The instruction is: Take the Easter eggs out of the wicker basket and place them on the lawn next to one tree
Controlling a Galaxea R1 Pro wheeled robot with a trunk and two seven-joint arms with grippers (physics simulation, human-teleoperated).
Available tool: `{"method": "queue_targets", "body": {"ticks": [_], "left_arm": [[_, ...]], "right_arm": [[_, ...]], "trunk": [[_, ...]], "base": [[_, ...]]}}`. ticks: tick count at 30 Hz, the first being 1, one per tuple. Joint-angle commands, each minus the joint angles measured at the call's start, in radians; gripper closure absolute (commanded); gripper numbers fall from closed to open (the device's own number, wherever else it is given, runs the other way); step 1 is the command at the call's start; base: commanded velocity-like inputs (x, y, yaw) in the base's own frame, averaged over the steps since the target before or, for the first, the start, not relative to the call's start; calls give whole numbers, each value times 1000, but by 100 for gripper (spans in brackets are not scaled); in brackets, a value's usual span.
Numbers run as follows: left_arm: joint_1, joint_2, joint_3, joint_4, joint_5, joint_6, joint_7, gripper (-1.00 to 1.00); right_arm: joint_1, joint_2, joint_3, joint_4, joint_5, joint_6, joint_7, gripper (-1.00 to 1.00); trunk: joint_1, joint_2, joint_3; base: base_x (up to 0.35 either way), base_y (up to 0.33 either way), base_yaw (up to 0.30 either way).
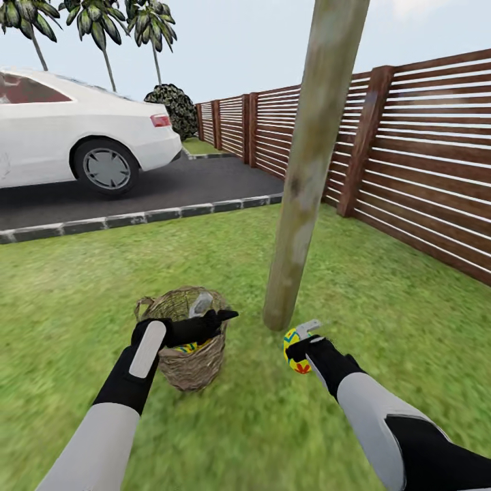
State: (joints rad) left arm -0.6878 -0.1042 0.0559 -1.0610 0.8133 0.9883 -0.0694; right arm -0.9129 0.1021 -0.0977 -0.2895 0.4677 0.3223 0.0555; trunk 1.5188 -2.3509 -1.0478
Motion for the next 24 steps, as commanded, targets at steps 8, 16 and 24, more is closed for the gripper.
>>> {"method": "queue_targets", "body": {"ticks": [8,16,24], "left_arm": [[-1,-2,-25,0,-8,4,-7,-100],[10,-15,-19,13,-4,-8,-22,-100],[20,-11,-42,-22,38,-18,-59,-100]], "right_arm": [[0,4,16,44,26,-42,6,100],[6,1,6,70,17,-161,9,100],[7,2,1,61,3,-161,7,100]], "trunk": [[0,0,-1],[0,0,-1],[0,0,-1]], "base": [[0,-333,295],[0,-208,67],[0,0,0]]}}
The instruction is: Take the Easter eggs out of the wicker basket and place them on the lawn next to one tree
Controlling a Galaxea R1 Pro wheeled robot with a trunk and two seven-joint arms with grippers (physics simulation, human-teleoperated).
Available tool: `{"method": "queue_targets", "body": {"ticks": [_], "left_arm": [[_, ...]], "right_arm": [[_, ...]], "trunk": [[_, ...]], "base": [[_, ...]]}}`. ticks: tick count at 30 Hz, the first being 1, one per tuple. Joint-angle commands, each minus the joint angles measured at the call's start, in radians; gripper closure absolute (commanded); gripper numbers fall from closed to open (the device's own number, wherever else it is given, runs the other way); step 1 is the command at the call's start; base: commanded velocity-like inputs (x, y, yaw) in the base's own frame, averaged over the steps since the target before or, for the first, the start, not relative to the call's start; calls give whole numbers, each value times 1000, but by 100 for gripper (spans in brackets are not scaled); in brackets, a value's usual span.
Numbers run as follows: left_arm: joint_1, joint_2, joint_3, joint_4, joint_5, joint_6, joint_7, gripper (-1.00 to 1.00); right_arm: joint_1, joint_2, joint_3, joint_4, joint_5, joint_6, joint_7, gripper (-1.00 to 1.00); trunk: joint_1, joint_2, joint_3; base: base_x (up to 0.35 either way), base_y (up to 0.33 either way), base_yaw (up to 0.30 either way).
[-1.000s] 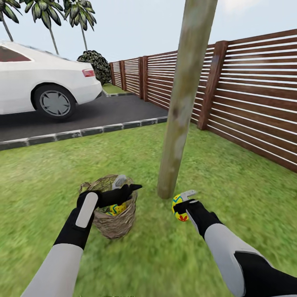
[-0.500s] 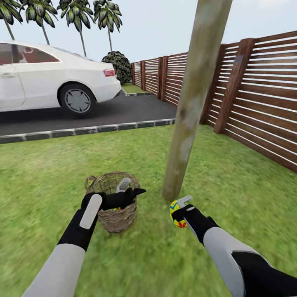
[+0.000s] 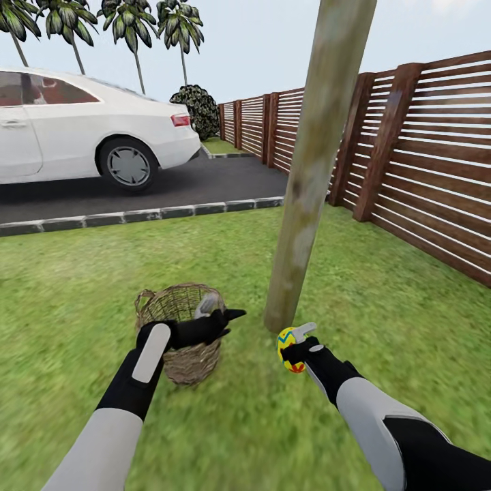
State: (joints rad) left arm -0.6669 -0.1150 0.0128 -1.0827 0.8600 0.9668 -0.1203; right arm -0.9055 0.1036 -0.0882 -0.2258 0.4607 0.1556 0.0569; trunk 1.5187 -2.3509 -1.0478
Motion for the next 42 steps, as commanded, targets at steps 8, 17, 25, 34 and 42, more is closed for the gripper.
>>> {"method": "queue_targets", "body": {"ticks": [8,17,25,34,42], "left_arm": [[1,0,-86,-66,289,3,-27,-100],[1,0,-123,-102,289,3,-26,-100],[1,0,-140,-102,289,1,-27,-100],[1,0,-140,-102,289,1,-27,-100],[1,0,-140,-100,289,1,-27,-100]], "right_arm": [[2,1,-8,-1,10,5,6,100],[8,1,-8,2,10,-8,3,100],[8,2,-8,3,9,-57,-5,100],[8,6,-7,6,9,-76,-9,100],[8,7,-7,6,9,-85,-15,100]], "trunk": [[0,0,-1],[0,0,-1],[0,0,-1],[0,0,-1],[0,0,-1]], "base": [[-70,-37,0],[-267,-187,0],[-16,-327,74],[0,-334,287],[0,-334,291]]}}
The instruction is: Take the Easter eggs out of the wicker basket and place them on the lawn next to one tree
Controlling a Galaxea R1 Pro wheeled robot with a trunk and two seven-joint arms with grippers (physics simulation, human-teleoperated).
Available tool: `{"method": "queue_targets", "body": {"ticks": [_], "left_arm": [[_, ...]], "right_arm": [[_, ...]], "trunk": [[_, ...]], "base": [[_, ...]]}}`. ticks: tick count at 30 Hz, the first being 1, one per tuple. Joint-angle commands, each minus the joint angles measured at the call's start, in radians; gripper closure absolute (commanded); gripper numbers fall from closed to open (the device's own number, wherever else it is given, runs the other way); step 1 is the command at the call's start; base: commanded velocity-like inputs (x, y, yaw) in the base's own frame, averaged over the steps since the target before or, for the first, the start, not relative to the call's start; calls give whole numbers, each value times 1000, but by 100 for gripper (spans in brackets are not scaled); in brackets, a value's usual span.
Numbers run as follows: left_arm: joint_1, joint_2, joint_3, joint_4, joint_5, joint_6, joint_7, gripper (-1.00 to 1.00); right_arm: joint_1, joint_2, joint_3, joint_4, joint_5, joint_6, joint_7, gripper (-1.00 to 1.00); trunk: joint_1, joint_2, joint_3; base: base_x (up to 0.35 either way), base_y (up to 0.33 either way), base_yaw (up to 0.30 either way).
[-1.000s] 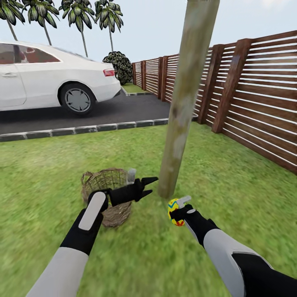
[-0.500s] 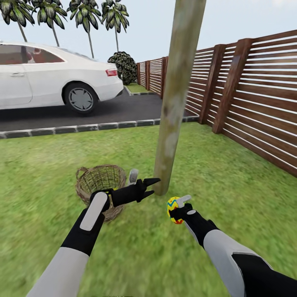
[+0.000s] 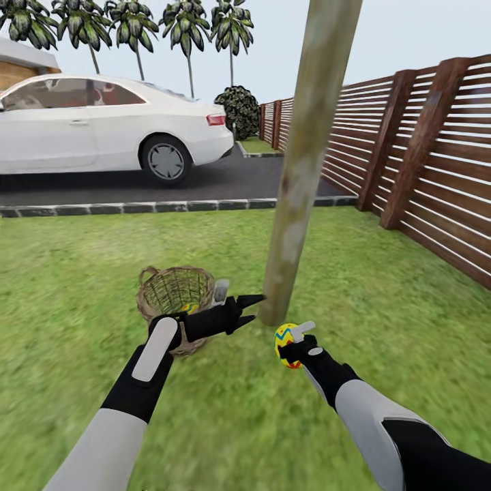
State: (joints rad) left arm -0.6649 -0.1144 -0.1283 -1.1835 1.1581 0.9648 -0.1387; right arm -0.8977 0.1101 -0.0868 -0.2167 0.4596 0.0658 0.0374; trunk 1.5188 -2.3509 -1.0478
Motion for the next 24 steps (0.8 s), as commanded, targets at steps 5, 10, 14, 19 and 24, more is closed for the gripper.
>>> {"method": "queue_targets", "body": {"ticks": [5,10,14,19,24], "left_arm": [[-1,-1,1,1,-9,3,-10,-100],[-1,1,1,0,-8,3,-12,-100],[-1,1,1,-2,-6,4,-12,-100],[-1,0,0,-4,-4,9,-13,-100],[-1,-1,-3,-24,45,10,-12,-100]], "right_arm": [[0,1,-8,-3,10,5,4,100],[0,0,-8,-3,10,5,4,100],[1,3,-8,-3,8,6,3,100],[5,20,-10,0,-13,7,-63,100],[4,21,-8,22,-101,3,-90,100]], "trunk": [[0,0,-1],[0,0,-1],[15,-28,-13],[34,-63,-29],[53,-98,-45]], "base": [[0,-184,291],[0,-8,71],[0,0,2],[0,0,0],[0,0,0]]}}
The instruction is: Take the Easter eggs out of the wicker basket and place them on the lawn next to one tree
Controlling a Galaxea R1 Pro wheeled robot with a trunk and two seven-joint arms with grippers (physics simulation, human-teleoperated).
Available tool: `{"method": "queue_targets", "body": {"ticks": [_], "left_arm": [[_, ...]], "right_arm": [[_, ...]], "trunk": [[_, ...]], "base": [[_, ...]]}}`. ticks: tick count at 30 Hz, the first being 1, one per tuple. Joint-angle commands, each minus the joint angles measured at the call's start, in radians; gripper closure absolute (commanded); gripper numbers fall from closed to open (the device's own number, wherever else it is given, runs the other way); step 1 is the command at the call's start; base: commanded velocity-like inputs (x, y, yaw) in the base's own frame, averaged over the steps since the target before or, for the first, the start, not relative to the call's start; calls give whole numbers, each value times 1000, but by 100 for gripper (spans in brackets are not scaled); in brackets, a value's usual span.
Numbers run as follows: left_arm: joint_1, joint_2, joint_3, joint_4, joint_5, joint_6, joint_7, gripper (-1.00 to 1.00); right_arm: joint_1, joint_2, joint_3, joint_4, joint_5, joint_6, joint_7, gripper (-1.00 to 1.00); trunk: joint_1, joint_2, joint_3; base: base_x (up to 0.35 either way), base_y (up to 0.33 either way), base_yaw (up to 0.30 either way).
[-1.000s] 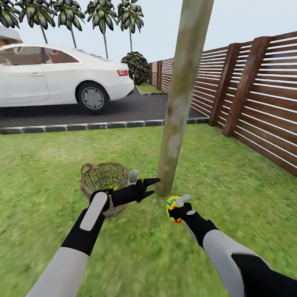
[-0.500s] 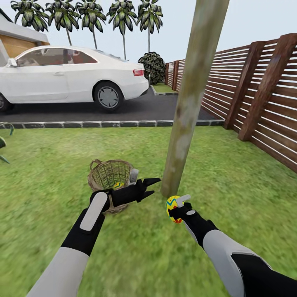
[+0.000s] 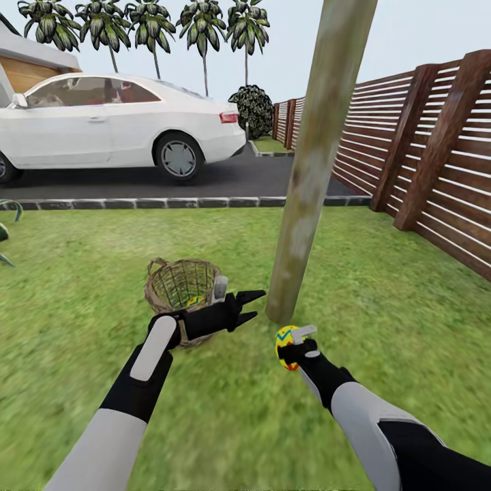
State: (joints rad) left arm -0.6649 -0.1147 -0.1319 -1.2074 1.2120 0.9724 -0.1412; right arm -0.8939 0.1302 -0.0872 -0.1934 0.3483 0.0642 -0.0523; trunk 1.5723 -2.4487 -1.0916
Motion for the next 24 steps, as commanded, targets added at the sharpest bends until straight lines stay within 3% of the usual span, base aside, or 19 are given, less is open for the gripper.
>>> {"method": "queue_targets", "body": {"ticks": [1,2,4,7,8,10,13,16,18,22,24], "left_arm": [[0,0,0,-3,-7,3,-9,-100],[1,0,-13,-6,-6,4,-9,-100],[3,0,-84,-30,7,6,-9,-100],[10,1,-125,-79,40,4,-9,-100],[14,5,-128,-96,44,4,-9,-100],[16,35,-127,-142,59,6,-10,-100],[16,110,-120,-203,207,4,-10,-100],[16,123,-105,-219,221,6,-36,-100],[16,142,-102,-220,222,6,-98,-100],[16,202,-103,-221,222,8,-234,-100],[16,212,-103,-222,222,9,-277,-100]], "right_arm": [[-1,2,-8,1,9,5,-1,100],[-2,4,-8,3,8,5,-1,100],[-2,2,-7,27,8,-42,-2,100],[-2,-2,-6,54,8,-97,-3,100],[-2,-1,-5,56,9,-102,-3,100],[-2,1,-5,58,10,-106,-3,100],[-2,-2,-6,58,11,-109,-3,100],[-2,-2,-5,58,12,-125,-3,100],[-2,-2,-5,58,13,-128,-3,100],[-2,-5,-6,58,11,-153,-3,100],[-2,-6,-6,58,11,-155,-3,100]], "trunk": [[4,-8,-4],[8,-15,-7],[15,-29,-13],[27,-50,-23],[28,-52,-27],[29,-52,-34],[30,-53,-46],[32,-53,-57],[32,-54,-65],[34,-55,-81],[35,-55,-88]], "base": [[0,0,0],[0,0,0],[0,0,0],[0,0,0],[0,0,0],[0,0,0],[0,0,0],[0,0,0],[0,0,0],[0,0,0],[0,0,0]]}}
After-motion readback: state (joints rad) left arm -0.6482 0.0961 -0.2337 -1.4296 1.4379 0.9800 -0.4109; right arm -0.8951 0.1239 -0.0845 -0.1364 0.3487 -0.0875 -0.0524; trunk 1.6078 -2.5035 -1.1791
